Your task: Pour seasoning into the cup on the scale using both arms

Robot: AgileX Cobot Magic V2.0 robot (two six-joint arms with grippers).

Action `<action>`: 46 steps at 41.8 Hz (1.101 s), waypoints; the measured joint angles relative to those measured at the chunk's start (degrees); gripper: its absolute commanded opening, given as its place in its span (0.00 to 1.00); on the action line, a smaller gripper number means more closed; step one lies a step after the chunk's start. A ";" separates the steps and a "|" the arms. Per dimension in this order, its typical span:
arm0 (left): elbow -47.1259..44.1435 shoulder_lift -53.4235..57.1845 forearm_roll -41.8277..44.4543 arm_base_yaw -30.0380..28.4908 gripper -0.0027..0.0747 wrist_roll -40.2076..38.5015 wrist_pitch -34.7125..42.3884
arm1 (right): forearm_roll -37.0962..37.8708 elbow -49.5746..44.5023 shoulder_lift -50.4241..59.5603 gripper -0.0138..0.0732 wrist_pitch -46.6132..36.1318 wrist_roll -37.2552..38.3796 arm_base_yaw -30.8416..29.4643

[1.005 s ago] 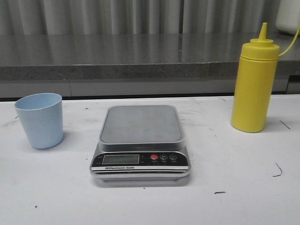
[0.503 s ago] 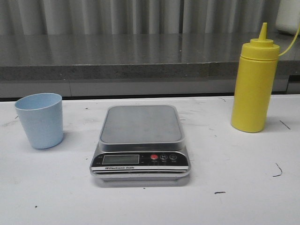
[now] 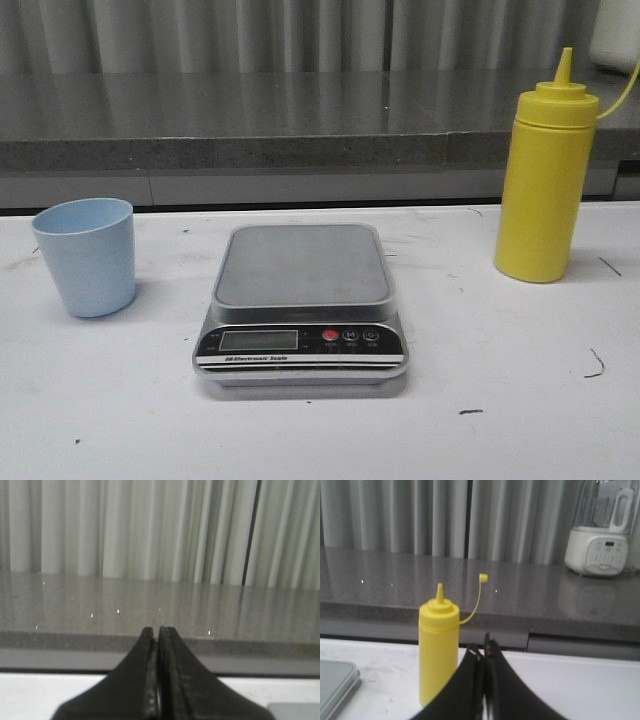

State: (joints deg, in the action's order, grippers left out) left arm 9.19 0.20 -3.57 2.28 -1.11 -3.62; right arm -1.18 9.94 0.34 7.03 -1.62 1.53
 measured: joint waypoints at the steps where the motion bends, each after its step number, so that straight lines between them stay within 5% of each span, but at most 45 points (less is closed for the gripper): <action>1: 1.44 -0.30 0.12 0.00 0.01 0.00 -0.90 | 0.00 1.84 -0.34 0.08 1.18 0.00 0.00; 17: 27.02 -17.40 1.29 -0.11 0.01 0.00 -24.15 | -0.14 24.57 -19.81 0.08 21.35 0.00 0.00; 38: 24.38 -30.43 1.42 -0.21 0.01 0.00 -29.19 | -0.14 25.29 -36.76 0.09 28.24 0.00 0.00; 42: 24.38 -31.68 1.42 -0.21 0.02 0.00 -29.10 | -0.14 25.29 -38.99 0.17 28.23 0.00 0.00; 46: 24.36 -33.05 1.42 -0.21 0.13 0.00 -28.48 | -0.14 25.29 -41.07 0.38 28.44 0.00 0.00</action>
State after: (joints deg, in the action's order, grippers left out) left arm 33.55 -32.85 -2.15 2.07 -1.11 -32.10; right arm -1.32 35.23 -40.73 35.47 -1.62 1.53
